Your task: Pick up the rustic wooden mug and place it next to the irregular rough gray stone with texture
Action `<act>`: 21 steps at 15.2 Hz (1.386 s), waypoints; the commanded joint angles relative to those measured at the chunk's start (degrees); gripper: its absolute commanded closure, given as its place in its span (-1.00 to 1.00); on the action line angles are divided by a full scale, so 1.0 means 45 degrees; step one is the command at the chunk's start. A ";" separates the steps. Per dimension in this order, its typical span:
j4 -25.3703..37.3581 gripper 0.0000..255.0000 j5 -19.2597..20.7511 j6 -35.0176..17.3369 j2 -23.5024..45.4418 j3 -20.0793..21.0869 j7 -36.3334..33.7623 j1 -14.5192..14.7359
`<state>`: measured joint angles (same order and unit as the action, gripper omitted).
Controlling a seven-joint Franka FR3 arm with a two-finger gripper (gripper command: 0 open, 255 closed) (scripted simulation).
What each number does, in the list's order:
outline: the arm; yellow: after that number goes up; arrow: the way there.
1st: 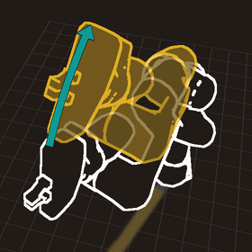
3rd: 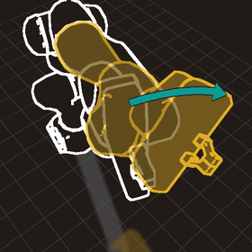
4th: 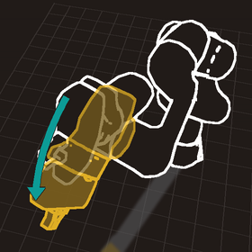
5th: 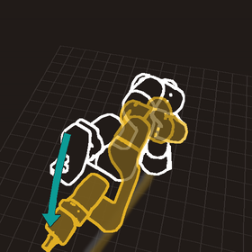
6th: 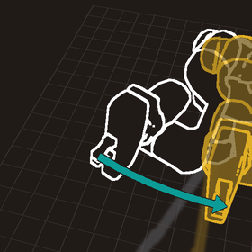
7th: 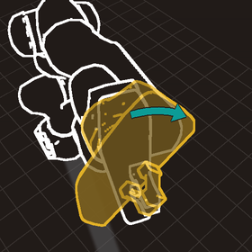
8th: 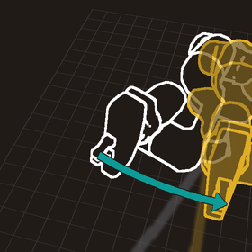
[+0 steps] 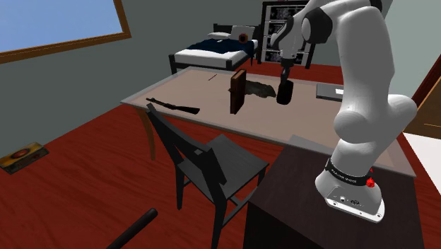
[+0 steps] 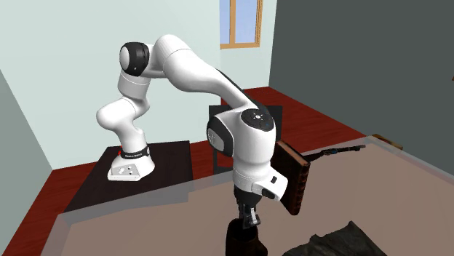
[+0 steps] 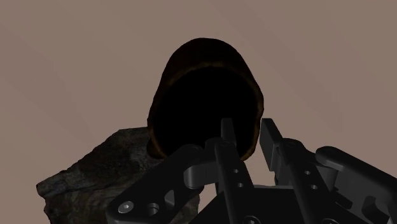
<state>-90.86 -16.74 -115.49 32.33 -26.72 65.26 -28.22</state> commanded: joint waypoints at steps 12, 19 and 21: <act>-0.0087 -1.00 -0.0055 -0.0190 0.0095 0.0036 0.0026 -0.0004; 0.0810 -1.00 0.0257 0.1157 -0.0410 -0.0151 -0.0183 -0.0008; 0.0810 -1.00 0.0257 0.1157 -0.0411 -0.0151 -0.0183 -0.0008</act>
<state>-87.26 -15.66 -110.51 30.64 -27.36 64.45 -28.27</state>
